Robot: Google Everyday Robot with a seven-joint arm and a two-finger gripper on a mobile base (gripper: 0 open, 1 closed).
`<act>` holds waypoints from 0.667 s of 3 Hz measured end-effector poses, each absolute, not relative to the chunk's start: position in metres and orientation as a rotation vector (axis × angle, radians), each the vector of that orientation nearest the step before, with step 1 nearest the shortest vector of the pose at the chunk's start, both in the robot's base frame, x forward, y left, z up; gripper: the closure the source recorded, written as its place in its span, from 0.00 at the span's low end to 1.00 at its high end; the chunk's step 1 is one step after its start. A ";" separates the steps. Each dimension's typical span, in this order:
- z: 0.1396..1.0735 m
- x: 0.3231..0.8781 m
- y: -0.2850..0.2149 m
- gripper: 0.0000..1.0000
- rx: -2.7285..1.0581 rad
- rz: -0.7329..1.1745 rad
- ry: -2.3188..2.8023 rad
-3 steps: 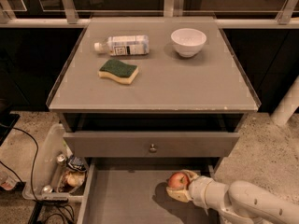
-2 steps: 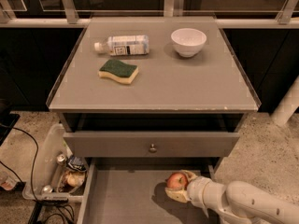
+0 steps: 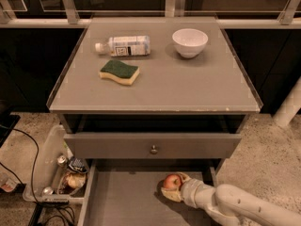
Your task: Place apple into middle drawer
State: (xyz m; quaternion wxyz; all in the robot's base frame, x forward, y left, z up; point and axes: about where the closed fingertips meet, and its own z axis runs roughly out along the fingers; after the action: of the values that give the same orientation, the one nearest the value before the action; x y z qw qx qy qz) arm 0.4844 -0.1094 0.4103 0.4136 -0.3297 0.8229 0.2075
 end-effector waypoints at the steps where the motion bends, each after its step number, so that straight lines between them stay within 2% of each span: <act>1: 0.377 0.495 -0.104 1.00 -0.804 0.519 2.054; 2: 0.362 0.499 -0.101 1.00 -0.798 0.512 2.051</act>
Offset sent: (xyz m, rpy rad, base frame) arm 0.0203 0.0107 -0.0843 0.0084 -0.0332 -0.0413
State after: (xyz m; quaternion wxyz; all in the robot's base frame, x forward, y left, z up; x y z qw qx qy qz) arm 0.4985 -0.1009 0.3615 0.4270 -0.3194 0.8208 0.2048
